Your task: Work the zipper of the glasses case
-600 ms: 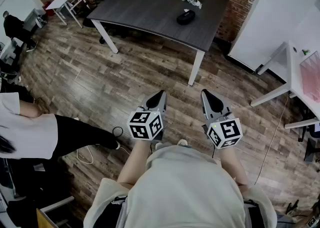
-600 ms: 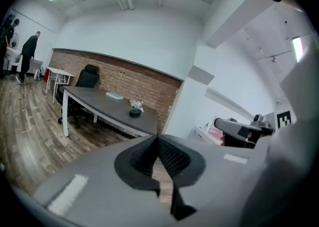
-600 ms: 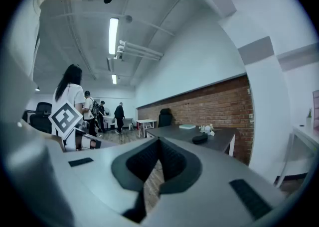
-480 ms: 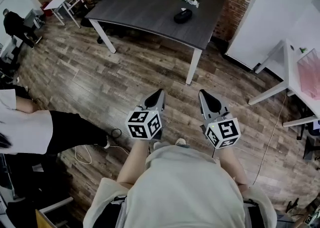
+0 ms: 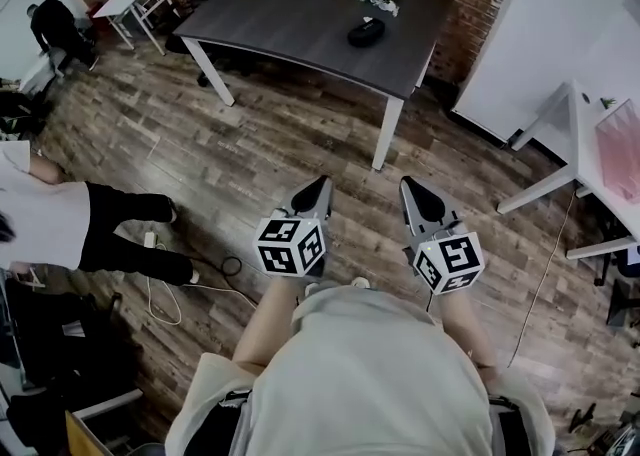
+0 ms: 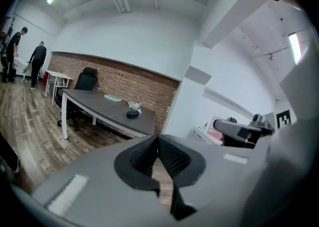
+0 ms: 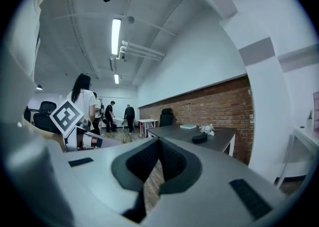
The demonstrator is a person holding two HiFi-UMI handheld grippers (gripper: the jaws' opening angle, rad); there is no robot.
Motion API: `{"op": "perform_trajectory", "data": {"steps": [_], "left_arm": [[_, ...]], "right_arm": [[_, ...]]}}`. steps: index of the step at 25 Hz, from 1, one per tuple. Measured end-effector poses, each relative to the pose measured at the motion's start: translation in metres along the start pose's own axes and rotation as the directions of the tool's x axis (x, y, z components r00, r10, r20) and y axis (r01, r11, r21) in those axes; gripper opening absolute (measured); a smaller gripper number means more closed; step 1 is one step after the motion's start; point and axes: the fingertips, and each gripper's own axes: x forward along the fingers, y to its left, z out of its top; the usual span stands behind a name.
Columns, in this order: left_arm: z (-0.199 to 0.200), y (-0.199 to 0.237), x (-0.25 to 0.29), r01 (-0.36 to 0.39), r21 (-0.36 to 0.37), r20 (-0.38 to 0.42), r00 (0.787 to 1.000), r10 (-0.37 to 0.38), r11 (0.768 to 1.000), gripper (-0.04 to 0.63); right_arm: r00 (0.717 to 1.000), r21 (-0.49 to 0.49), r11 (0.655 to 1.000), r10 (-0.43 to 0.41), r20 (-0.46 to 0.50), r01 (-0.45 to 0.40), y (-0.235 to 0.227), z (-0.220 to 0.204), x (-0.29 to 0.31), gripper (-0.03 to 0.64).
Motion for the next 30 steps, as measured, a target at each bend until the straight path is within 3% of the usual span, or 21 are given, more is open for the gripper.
{"op": "perform_trajectory", "data": {"steps": [4,7,11,13,22,30], "left_arm": [[0.002,0.0,0.005,0.015,0.0,0.011,1.0,-0.015,1.0,0.041],[0.001,-0.007,0.012,0.055,0.004,0.016,0.998,-0.055,0.998,0.191],[-0.005,-0.019,0.021,0.086,0.023,0.005,0.996,-0.087,0.996,0.303],[-0.005,-0.02,0.026,0.087,0.019,0.001,0.996,-0.087,0.996,0.341],[-0.003,-0.009,0.055,0.083,-0.025,-0.019,0.996,-0.084,0.996,0.367],[0.026,0.028,0.123,0.082,-0.041,-0.015,0.996,-0.083,0.996,0.367]], "right_arm": [[1.0,0.025,1.0,-0.003,0.0,0.003,-0.01,-0.003,0.006,0.003],[1.0,0.024,1.0,0.011,-0.022,-0.01,-0.017,-0.009,0.01,0.108],[0.998,0.051,0.998,0.04,-0.054,-0.038,-0.024,-0.022,0.012,0.273],[0.997,0.071,0.996,0.056,-0.056,-0.052,-0.027,-0.026,0.015,0.325],[0.994,0.113,0.992,0.072,-0.084,-0.062,-0.044,-0.036,0.04,0.359],[0.995,0.123,0.992,0.047,-0.09,-0.036,-0.092,-0.035,0.102,0.365]]}}
